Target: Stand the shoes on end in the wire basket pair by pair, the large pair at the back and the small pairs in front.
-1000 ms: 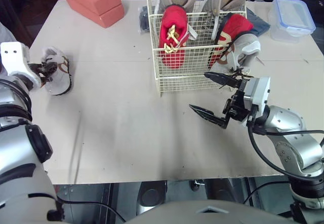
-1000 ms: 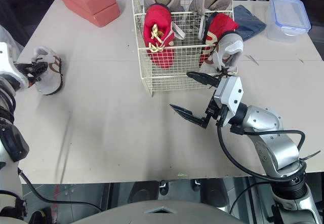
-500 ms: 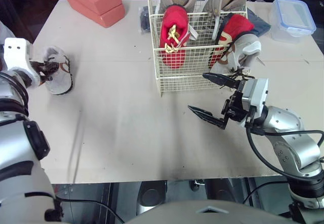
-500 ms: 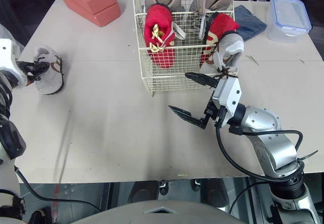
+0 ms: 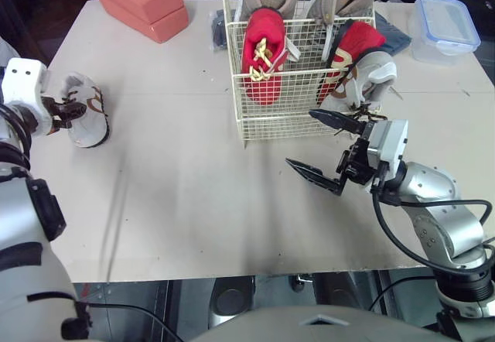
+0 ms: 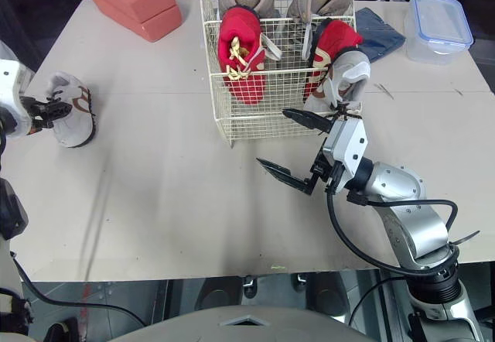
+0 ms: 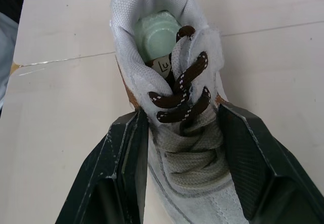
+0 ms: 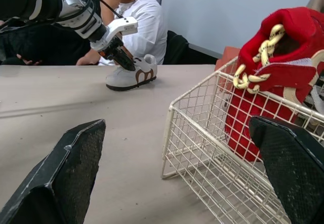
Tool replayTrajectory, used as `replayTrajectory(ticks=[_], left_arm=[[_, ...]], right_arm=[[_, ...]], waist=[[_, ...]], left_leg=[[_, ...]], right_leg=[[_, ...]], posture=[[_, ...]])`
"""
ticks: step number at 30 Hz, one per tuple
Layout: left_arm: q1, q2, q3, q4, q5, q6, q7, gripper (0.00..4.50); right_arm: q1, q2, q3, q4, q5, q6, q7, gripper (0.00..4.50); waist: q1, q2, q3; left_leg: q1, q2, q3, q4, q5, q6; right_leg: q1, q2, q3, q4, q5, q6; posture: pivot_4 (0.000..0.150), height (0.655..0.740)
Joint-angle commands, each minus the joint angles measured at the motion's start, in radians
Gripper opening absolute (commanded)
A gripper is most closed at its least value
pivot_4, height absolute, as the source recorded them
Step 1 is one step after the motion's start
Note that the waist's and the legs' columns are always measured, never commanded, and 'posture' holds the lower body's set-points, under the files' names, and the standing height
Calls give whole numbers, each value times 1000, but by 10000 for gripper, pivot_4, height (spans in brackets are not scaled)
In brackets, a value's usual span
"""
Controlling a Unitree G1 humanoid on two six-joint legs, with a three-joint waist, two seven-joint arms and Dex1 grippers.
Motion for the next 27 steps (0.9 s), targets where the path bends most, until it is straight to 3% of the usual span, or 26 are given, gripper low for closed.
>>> replayTrajectory(ticks=[1, 7, 19, 24, 26, 27], left_arm=[[-26, 24, -1, 12, 16, 15, 9, 21847], [-31, 16, 0, 17, 27, 2, 41, 197], [-61, 70, 20, -21, 10, -90, -46, 197], [-44, 86, 131, -96, -110, -219, -84, 197], [0, 75, 194, -178, -177, -240, -84, 197], [76, 43, 251, -313, -239, -239, -90, 197]], right_arm=[[3, 5, -1, -17, -1, -31, -1, 45000], [2, 5, 1, -10, -9, -41, 4, 45000], [10, -2, -21, -20, 11, -34, 9, 45000], [4, -9, -36, -12, 36, -32, 24, 45000], [1, -14, -41, -6, 44, -30, 30, 45000], [-1, -18, -45, -4, 49, -28, 34, 45000]], waist=[[0, 0, 0], [-2, 0, 0], [0, -3, 0], [0, -4, 0], [2, -4, 0], [1, -4, 0]], left_leg=[[0, 0, 0, 0, 0, 0], [0, 0, 0, 0, 0, 0], [0, 0, 0, 1, 0, 0], [0, 0, 0, 1, 0, 0], [0, 0, -1, 1, 0, 0], [0, 0, 0, 1, 0, 0]], right_leg=[[0, 0, 0, 0, 0, 0], [0, 0, 0, 0, 0, 0], [0, 0, 0, 0, 1, -1], [0, 0, 0, 0, 1, -1], [0, -1, 0, 0, 1, -1], [0, -1, 0, 0, 1, -1]], posture=[[1500, 6860], [1500, 6860], [1500, 6860], [1500, 6860], [1500, 6860], [1500, 6860]])
